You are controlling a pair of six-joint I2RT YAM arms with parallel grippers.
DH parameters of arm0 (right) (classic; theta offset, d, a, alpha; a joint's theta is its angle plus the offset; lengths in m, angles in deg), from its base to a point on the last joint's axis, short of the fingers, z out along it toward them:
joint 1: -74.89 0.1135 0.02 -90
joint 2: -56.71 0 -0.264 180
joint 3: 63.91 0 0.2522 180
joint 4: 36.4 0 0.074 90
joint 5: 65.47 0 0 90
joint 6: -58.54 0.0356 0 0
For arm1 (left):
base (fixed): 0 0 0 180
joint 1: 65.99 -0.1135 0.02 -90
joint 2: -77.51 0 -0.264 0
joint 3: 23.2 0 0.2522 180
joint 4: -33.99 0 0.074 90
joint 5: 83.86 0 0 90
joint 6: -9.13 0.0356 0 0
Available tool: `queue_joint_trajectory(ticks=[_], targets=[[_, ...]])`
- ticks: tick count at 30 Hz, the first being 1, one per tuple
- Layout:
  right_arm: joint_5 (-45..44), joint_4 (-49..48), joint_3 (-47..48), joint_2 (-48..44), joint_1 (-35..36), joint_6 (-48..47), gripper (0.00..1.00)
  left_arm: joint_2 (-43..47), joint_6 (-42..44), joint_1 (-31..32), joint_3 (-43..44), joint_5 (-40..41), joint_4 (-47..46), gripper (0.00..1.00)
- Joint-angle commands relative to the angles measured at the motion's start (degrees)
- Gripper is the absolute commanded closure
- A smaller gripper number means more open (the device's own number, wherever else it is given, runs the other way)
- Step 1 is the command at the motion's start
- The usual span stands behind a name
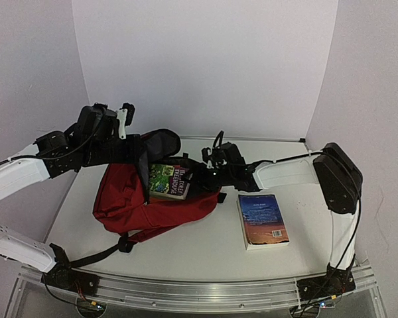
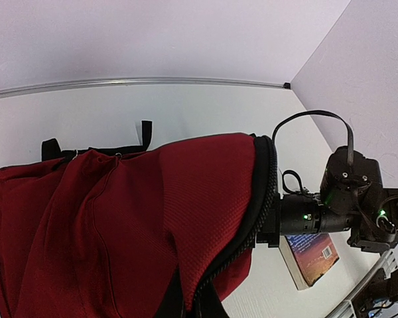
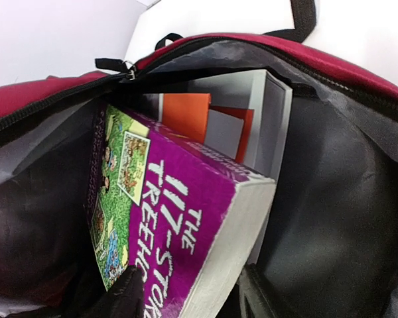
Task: Pack the student bag
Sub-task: Place the book in the student bag.
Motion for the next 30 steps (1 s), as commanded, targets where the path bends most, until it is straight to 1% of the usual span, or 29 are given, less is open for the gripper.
queue_joint_trajectory(ticks=[1, 5, 9, 14, 21, 26, 30], targets=[[0.2, 0.0, 4.0, 1.2, 0.7, -3.5, 0.58, 1.6, -0.2, -0.5, 1.0, -1.2, -6.1, 1.0], [3.7, -0.7, 8.1, 3.9, 1.9, -6.7, 0.63, 0.9, 0.1, -0.7, 1.3, -2.5, -6.1, 1.0], [7.0, -3.4, 11.5, 5.8, 3.4, -9.2, 0.64, 0.1, 0.4, -1.1, 1.7, -4.3, -6.0, 1.0], [9.8, -8.3, 13.9, 9.5, 3.9, -6.7, 0.63, -0.4, 0.9, -2.0, 1.7, -7.0, -6.9, 1.0], [14.1, -24.1, 13.2, 11.9, 4.9, -0.2, 0.63, -0.9, 1.0, -4.6, 0.5, -13.7, -9.2, 1.0], [15.5, -25.3, 16.5, 14.4, 6.3, 0.1, 0.63, -2.4, 1.9, -5.7, 0.9, -20.3, -11.2, 1.0], [16.2, -25.5, 18.1, 16.0, 7.5, -0.1, 0.63, -4.1, 2.7, -6.6, 2.5, -23.4, -11.7, 1.0]])
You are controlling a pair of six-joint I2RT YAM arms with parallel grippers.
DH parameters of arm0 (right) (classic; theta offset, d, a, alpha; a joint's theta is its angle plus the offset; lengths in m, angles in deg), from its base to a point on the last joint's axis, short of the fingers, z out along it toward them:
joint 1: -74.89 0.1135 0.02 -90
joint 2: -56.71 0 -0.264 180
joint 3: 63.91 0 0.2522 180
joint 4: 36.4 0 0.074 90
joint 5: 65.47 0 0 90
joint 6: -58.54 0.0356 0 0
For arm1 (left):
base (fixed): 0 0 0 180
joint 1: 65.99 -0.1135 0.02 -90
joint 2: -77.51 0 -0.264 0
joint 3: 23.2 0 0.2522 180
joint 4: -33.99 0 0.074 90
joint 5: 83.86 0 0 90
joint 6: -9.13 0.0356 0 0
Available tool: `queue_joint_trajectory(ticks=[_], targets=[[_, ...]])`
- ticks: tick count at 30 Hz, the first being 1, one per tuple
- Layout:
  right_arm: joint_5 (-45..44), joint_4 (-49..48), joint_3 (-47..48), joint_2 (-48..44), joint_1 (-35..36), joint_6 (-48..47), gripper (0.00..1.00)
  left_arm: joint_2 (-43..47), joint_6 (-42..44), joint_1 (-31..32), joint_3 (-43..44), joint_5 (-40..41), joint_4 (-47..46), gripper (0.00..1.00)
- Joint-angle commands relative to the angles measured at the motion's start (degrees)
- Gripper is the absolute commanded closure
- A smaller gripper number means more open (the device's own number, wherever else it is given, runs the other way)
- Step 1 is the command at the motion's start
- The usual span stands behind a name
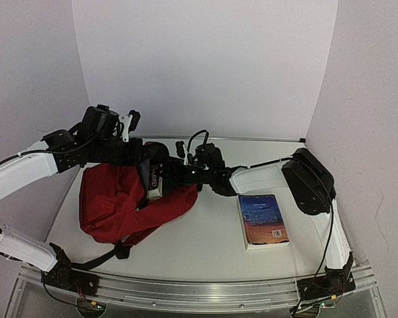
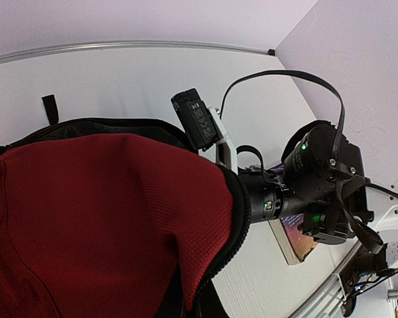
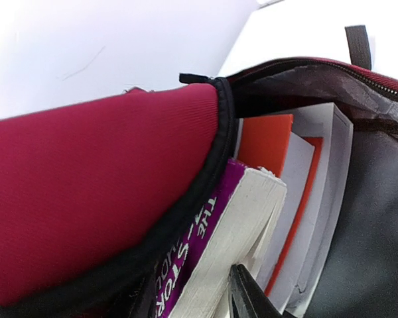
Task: Pack the student bag
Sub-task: Place the book in the student bag.
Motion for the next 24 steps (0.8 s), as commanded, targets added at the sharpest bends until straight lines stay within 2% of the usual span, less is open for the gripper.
queue_joint_trajectory(ticks=[1, 12, 18, 24], targets=[[6.4, -7.7, 4.5, 1.9, 4.5, 0.7, 0.63, -1.1, 1.5, -0.2, 3.7, -8.9, -11.5, 1.0], [7.0, -7.6, 8.6, 7.2, 6.8, 1.8, 0.63, -0.7, 0.6, -2.0, 3.3, -13.5, -15.4, 1.0], [5.8, -7.5, 6.8, 4.7, 7.0, 0.5, 0.61, 1.6, -1.2, -3.6, 1.2, -12.6, -15.1, 1.0], [-2.5, -2.9, -3.2, -7.1, 6.6, -6.2, 0.4, 4.9, -6.0, -9.7, -4.9, -12.1, -13.3, 1.0]])
